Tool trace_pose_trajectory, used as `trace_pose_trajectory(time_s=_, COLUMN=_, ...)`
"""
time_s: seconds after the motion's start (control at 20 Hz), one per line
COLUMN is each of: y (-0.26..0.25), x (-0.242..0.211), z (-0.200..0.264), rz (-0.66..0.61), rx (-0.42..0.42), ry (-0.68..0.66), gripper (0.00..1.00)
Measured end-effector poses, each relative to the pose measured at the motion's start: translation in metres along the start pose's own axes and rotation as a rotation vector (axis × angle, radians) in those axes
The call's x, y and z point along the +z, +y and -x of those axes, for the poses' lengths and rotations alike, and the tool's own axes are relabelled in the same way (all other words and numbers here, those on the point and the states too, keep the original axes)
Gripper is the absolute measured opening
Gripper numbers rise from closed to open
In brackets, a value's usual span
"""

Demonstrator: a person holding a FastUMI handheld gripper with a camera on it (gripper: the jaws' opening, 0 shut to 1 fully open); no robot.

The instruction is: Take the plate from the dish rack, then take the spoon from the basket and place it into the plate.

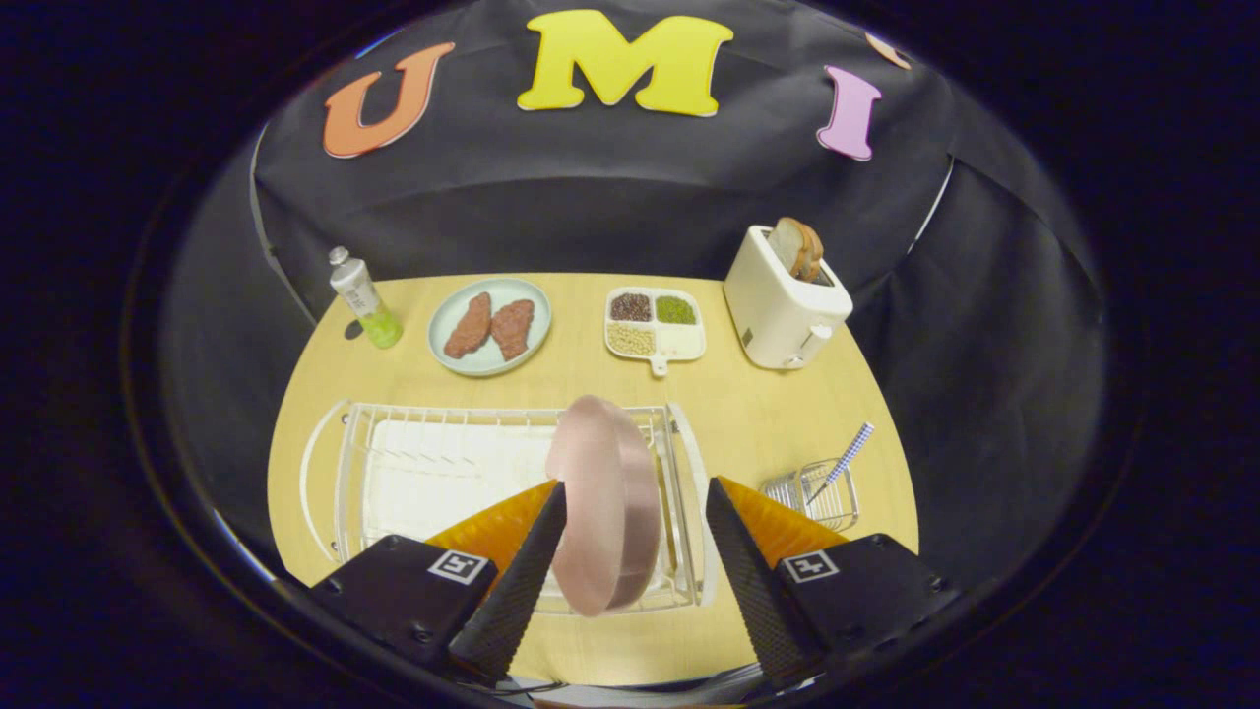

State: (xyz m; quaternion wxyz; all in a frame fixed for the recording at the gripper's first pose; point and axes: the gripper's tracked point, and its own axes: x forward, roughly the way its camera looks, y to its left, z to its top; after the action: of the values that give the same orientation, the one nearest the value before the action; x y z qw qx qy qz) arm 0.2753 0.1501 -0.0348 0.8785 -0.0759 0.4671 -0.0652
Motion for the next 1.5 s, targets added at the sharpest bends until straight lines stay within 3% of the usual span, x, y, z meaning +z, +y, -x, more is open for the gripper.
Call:
trace_pose_trajectory(time_s=0.2, y=0.017, x=-0.009, z=-0.020, rz=0.011, rx=0.110, ry=0.094, gripper=0.85)
trace_pose_trajectory(time_s=0.3, y=0.022, x=-0.015, z=-0.032, rz=0.018, rx=0.136, ry=0.124, gripper=0.74)
trace_pose_trajectory(time_s=0.4, y=0.016, x=-0.022, z=-0.036, rz=0.048, rx=0.088, ry=0.142, gripper=0.62)
trace_pose_trajectory(time_s=0.45, y=0.017, x=-0.021, z=-0.037, rz=0.051, rx=0.064, ry=0.125, gripper=0.46)
trace_pose_trajectory(time_s=0.5, y=0.019, x=-0.021, z=-0.038, rz=0.054, rx=0.043, ry=0.119, gripper=0.36)
trace_pose_trajectory(time_s=0.75, y=0.014, x=-0.018, z=-0.023, rz=0.047, rx=-0.105, ry=0.045, gripper=0.30)
trace_pose_trajectory(time_s=1.05, y=0.004, x=-0.006, z=-0.009, rz=0.005, rx=-0.194, ry=-0.067, gripper=0.28)
trace_pose_trajectory(time_s=1.25, y=-0.002, x=-0.016, z=0.006, rz=-0.037, rx=-0.131, ry=-0.103, gripper=0.28)
trace_pose_trajectory(time_s=1.5, y=-0.001, x=-0.070, z=0.033, rz=-0.073, rx=0.086, ry=-0.138, gripper=0.28)
